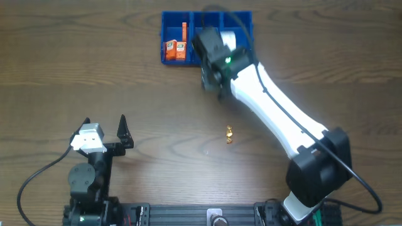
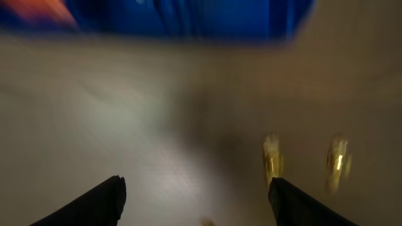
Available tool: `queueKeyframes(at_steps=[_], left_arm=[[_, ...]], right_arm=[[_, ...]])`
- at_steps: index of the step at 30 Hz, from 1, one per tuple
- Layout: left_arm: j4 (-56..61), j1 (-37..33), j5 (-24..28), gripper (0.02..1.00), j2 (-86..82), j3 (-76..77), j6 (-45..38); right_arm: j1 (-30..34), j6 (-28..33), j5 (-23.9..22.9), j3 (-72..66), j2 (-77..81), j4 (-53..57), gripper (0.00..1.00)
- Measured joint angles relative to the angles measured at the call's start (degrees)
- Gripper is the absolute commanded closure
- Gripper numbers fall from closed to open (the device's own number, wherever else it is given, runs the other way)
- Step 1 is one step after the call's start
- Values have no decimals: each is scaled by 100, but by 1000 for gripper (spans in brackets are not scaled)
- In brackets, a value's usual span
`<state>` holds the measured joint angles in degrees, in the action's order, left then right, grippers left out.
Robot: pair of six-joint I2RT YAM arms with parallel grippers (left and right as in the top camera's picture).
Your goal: Sort Candies Into Trays
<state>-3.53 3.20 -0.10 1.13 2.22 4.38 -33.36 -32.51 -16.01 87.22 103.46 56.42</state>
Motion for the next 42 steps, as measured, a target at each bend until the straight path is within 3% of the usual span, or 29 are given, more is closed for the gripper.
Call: queueKeyframes(at_steps=[4, 12, 28, 33, 37, 42], left_arm=[[0, 0, 7, 23, 0, 0, 0], [0, 0, 2, 20, 0, 0, 2], [0, 0, 2, 20, 0, 0, 2], [0, 0, 2, 20, 0, 0, 2], [0, 0, 2, 23, 0, 0, 0], [0, 0, 2, 20, 0, 0, 2]], right_arm=[[15, -170, 411, -1429, -17, -586, 244], [20, -378, 881, -2686, -289, -1209, 244], [-422, -841, 1220, -3161, -389, -1508, 255], [-422, -903, 1220, -3213, -389, -1517, 349], [-402, -933, 1228, -3213, -389, -1515, 485], [-361, -938, 1226, -3287, -389, -1611, 503]])
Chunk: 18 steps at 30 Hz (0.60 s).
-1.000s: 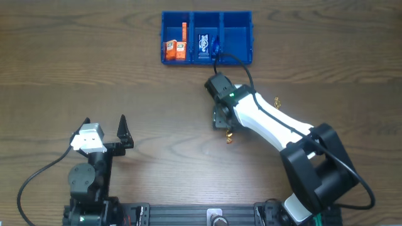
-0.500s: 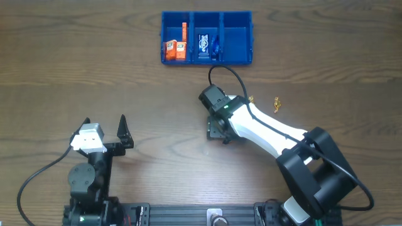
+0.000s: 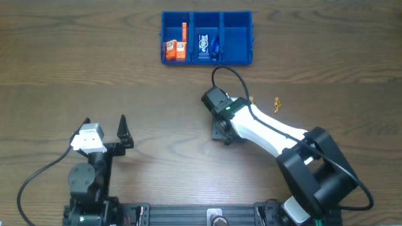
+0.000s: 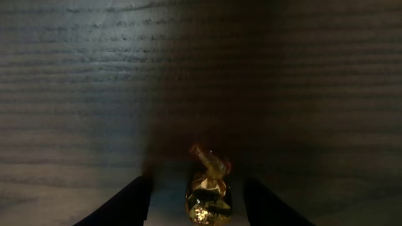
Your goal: Sort Candies Into Trays
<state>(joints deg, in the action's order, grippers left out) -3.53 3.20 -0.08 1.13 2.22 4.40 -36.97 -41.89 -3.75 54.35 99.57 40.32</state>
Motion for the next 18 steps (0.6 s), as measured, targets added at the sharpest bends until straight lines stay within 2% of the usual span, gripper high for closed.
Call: queueKeyframes(at_steps=[3, 7, 9, 13, 18], left_arm=[[0, 0, 0, 20, 0, 0, -2], [0, 0, 0, 23, 0, 0, 0], [0, 0, 0, 23, 0, 0, 0], [0, 0, 0, 20, 0, 0, 0], [0, 0, 0, 20, 0, 0, 0]], right_arm=[[0, -2, 9, -39, -13, -55, 560], [37, -2, 39, -48, -22, -61, 761], [44, -2, 39, -50, -22, -68, 807], [44, 0, 39, -50, -31, -79, 853], [44, 0, 35, -52, -44, -232, 855]])
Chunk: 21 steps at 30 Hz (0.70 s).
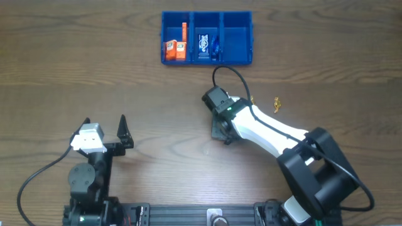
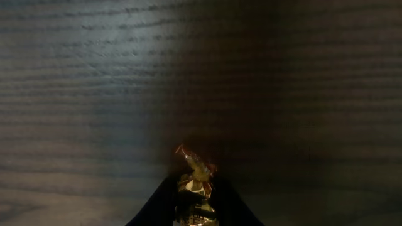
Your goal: Sort Candies Into Trays
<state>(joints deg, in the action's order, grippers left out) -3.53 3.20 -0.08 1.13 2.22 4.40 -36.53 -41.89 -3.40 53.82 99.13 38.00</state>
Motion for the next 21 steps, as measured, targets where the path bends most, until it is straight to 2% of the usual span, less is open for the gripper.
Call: queueKeyframes(at_steps=[4, 8, 15, 21], left_arm=[[-2, 0, 2, 20, 0, 0, 0], [0, 0, -2, 23, 0, 0, -2], [0, 0, 0, 20, 0, 0, -2], [0, 0, 0, 20, 0, 0, 0]], right_arm=[[234, 184, -48, 455, -417, 763, 855], [841, 627, -439, 2483, -584, 1464, 855], [1598, 1471, -857, 5187, 326, 1375, 849], [1862, 1829, -918, 5799, 1891, 1025, 849]])
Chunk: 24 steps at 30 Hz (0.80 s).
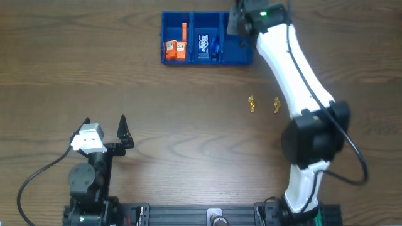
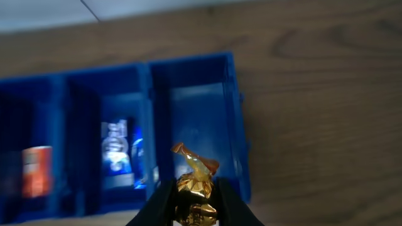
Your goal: Sort Candies Into Trays
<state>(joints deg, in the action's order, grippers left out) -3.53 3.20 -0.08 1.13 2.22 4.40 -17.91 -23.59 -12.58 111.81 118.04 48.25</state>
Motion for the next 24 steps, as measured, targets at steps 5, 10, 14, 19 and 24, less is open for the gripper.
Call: queueKeyframes(at_steps=[5, 10, 14, 19, 24], left_arm=[[0, 0, 0, 23, 0, 0, -2], [0, 0, 0, 20, 0, 0, 0], [0, 0, 0, 20, 0, 0, 0], [0, 0, 2, 20, 0, 0, -2], [0, 0, 2, 23, 0, 0, 0]], right_arm=[[0, 46, 26, 0, 459, -201, 772], [2, 125, 33, 7, 459, -306, 509], [0, 260, 33, 9, 459, -306, 439], [-11, 391, 68, -315, 212, -358, 397], [2, 409, 105, -1937, -1202, -492, 395]])
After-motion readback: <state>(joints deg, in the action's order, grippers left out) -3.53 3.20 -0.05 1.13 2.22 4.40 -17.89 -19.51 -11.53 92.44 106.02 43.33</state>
